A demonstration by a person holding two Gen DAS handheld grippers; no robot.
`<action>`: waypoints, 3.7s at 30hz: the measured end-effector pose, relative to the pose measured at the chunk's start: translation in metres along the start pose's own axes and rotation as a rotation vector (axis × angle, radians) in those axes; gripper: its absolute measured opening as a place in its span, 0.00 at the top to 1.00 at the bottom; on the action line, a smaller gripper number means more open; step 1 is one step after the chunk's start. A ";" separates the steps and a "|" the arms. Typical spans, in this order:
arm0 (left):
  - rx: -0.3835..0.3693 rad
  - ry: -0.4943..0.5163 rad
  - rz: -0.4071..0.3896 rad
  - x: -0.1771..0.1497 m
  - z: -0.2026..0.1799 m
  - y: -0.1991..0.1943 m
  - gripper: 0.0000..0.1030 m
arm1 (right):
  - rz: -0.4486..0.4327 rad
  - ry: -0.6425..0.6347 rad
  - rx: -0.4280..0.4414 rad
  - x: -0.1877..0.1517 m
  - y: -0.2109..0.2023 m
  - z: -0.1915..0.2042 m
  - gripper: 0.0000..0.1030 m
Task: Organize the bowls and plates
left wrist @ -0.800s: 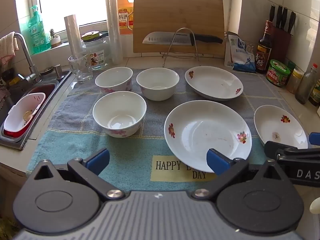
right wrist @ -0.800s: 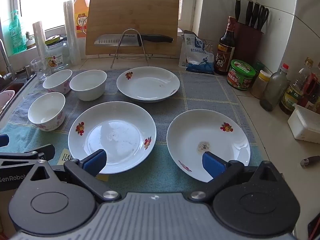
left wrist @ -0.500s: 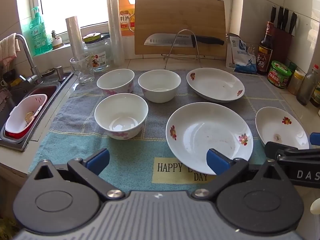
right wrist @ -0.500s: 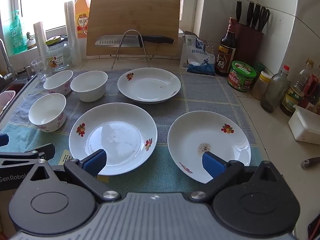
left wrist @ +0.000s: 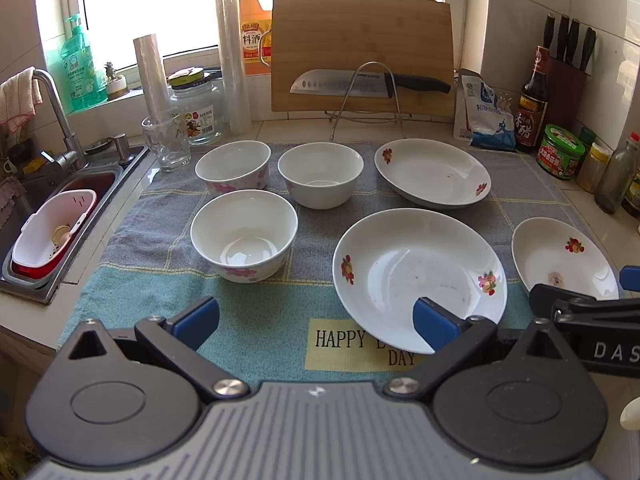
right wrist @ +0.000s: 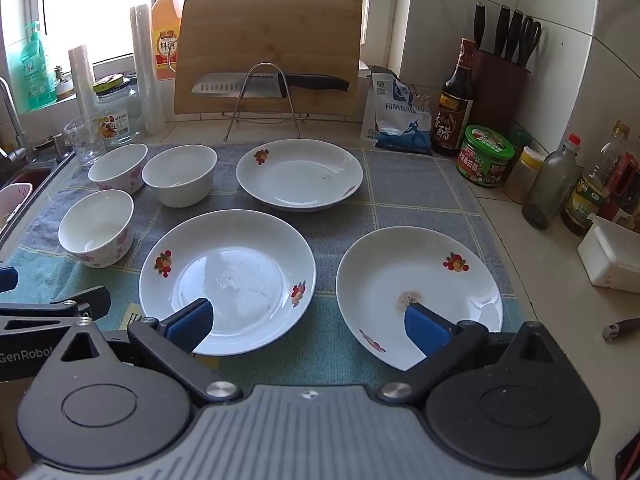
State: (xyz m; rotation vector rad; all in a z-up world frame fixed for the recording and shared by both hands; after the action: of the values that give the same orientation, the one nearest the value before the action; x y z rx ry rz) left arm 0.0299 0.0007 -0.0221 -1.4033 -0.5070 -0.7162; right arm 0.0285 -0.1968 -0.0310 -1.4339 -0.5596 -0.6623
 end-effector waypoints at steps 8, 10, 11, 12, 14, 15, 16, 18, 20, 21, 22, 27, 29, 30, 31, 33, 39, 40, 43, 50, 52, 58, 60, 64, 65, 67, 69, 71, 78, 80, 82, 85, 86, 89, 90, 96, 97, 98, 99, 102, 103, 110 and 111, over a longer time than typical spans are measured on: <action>0.007 -0.001 0.002 0.001 0.000 0.000 0.01 | 0.001 -0.004 0.005 0.003 -0.001 0.001 0.00; 0.009 -0.003 0.000 0.001 0.000 0.000 0.01 | -0.001 -0.006 0.006 0.004 0.000 0.001 0.00; 0.010 -0.004 0.000 0.001 0.000 0.000 0.01 | -0.002 -0.007 0.006 0.004 0.000 0.001 0.00; 0.010 -0.004 -0.001 0.000 0.000 0.000 0.01 | -0.003 -0.007 0.008 0.003 0.000 0.000 0.00; 0.012 -0.004 -0.001 0.000 -0.001 0.000 0.01 | -0.003 -0.007 0.009 0.003 0.000 0.001 0.00; 0.012 -0.004 -0.002 0.000 -0.001 0.000 0.01 | -0.003 -0.006 0.008 0.003 0.001 0.001 0.00; 0.012 -0.004 -0.003 0.000 0.000 0.000 0.01 | -0.004 -0.007 0.008 0.003 0.001 0.001 0.00; 0.013 -0.004 -0.001 0.001 0.000 0.000 0.01 | -0.004 -0.007 0.009 0.003 0.001 0.001 0.00; 0.013 -0.004 -0.002 0.001 0.000 0.000 0.01 | -0.003 -0.007 0.009 0.003 0.001 0.001 0.00; 0.013 -0.004 -0.002 0.001 0.000 0.000 0.01 | -0.004 -0.006 0.009 0.003 0.001 0.001 0.00; 0.014 -0.003 -0.002 0.002 0.000 0.000 0.01 | -0.004 -0.007 0.009 0.003 0.001 0.001 0.00; 0.018 -0.004 -0.003 0.002 0.000 0.000 0.01 | -0.005 -0.007 0.009 0.004 0.001 0.001 0.00; 0.020 -0.004 -0.003 0.003 -0.001 0.000 0.01 | -0.005 -0.008 0.008 0.004 0.002 0.002 0.00; 0.019 -0.004 -0.002 0.003 -0.001 0.000 0.01 | -0.005 -0.007 0.009 0.004 0.002 0.001 0.00; 0.020 -0.005 -0.001 0.002 -0.001 0.000 0.01 | -0.004 -0.008 0.009 0.005 0.002 0.001 0.00; 0.020 -0.005 0.000 0.003 -0.001 0.000 0.01 | -0.003 -0.008 0.009 0.005 0.002 0.001 0.00; 0.023 -0.005 -0.001 0.003 -0.002 0.000 0.01 | -0.007 -0.010 0.014 0.005 0.002 0.001 0.00; 0.023 -0.005 -0.001 0.003 -0.002 0.000 0.01 | -0.007 -0.009 0.013 0.005 0.002 0.001 0.00; 0.024 -0.005 0.000 0.003 -0.002 0.000 0.01 | -0.009 -0.010 0.018 0.005 0.002 0.000 0.00; 0.032 -0.004 0.003 0.002 -0.003 -0.001 0.01 | -0.007 -0.017 0.024 0.004 0.003 0.000 0.00; 0.033 -0.004 0.004 0.002 -0.003 0.000 0.01 | -0.006 -0.017 0.026 0.004 0.003 0.000 0.00; 0.026 -0.004 0.004 0.002 -0.001 0.001 0.01 | -0.006 -0.021 0.026 0.004 0.004 0.001 0.00; 0.019 -0.001 0.002 0.003 -0.001 0.002 0.01 | -0.008 -0.021 0.022 0.004 0.004 0.002 0.00; 0.000 0.010 -0.002 0.004 -0.001 0.004 0.01 | -0.012 -0.018 0.020 0.004 0.002 0.002 0.00; -0.004 0.014 -0.004 0.004 -0.001 0.005 0.01 | -0.013 -0.018 0.025 0.003 0.002 0.003 0.00; -0.017 0.026 -0.007 0.005 -0.001 0.007 0.01 | -0.016 -0.018 0.022 0.004 0.001 0.003 0.00; -0.032 0.040 -0.013 0.007 -0.001 0.009 0.01 | -0.021 -0.016 0.020 0.005 0.000 0.003 0.00; -0.048 0.057 -0.019 0.008 -0.001 0.010 0.01 | -0.030 -0.014 0.023 0.006 -0.001 0.003 0.00; -0.126 0.123 -0.066 0.016 0.000 0.015 0.01 | -0.092 -0.005 0.037 0.009 -0.012 0.008 0.00; -0.162 0.139 -0.077 0.018 0.001 0.017 0.01 | -0.111 0.006 0.033 0.009 -0.014 0.008 0.00; -0.209 0.164 -0.073 0.020 0.000 0.020 0.01 | -0.128 0.013 0.031 0.008 -0.017 0.008 0.00; -0.279 0.183 -0.048 0.022 -0.002 0.026 0.01 | -0.158 0.025 0.024 0.006 -0.024 0.004 0.00; -0.296 0.189 -0.047 0.023 -0.004 0.028 0.01 | -0.165 0.028 0.020 0.005 -0.025 0.002 0.00; -0.354 0.230 -0.048 0.023 -0.011 0.030 0.01 | -0.178 0.031 -0.004 0.000 -0.028 -0.009 0.00; -0.368 0.241 -0.054 0.023 -0.014 0.030 0.01 | -0.177 0.034 -0.012 -0.003 -0.028 -0.013 0.00; -0.402 0.294 -0.081 0.026 -0.031 0.037 0.01 | -0.147 0.048 -0.065 -0.024 -0.013 -0.048 0.00; -0.410 0.298 -0.084 0.027 -0.035 0.039 0.01 | -0.139 0.054 -0.074 -0.028 -0.008 -0.054 0.00; -0.418 0.300 -0.084 0.028 -0.038 0.041 0.01 | -0.128 0.060 -0.077 -0.032 -0.004 -0.061 0.00; -0.432 0.301 -0.086 0.030 -0.042 0.043 0.01 | -0.115 0.066 -0.082 -0.035 0.000 -0.067 0.00; -0.484 0.306 -0.099 0.034 -0.052 0.047 0.01 | -0.077 0.100 -0.077 -0.042 0.016 -0.089 0.00; -0.499 0.309 -0.100 0.036 -0.055 0.048 0.01 | -0.068 0.105 -0.074 -0.044 0.021 -0.095 0.00; -0.522 0.364 -0.066 0.048 -0.089 0.063 0.01 | -0.008 0.109 -0.030 -0.054 0.055 -0.126 0.00; -0.530 0.369 -0.063 0.049 -0.094 0.064 0.01 | -0.001 0.110 -0.019 -0.055 0.059 -0.129 0.00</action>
State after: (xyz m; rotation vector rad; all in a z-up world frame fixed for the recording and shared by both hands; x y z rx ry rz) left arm 0.1011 -0.0983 -0.0440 -1.6935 -0.0653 -1.1917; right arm 0.0261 -0.3198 -0.1204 -1.4058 -0.4687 -0.7438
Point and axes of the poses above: each gripper's, at about its wrist camera, not at the fingertips, and y roughly the way its jaws point, z to its left, x to its top, the point moved 4 cm from there along y, roughly the way its jaws point, and after that the axes turned 7 degrees about y, right-handed, at the moved point
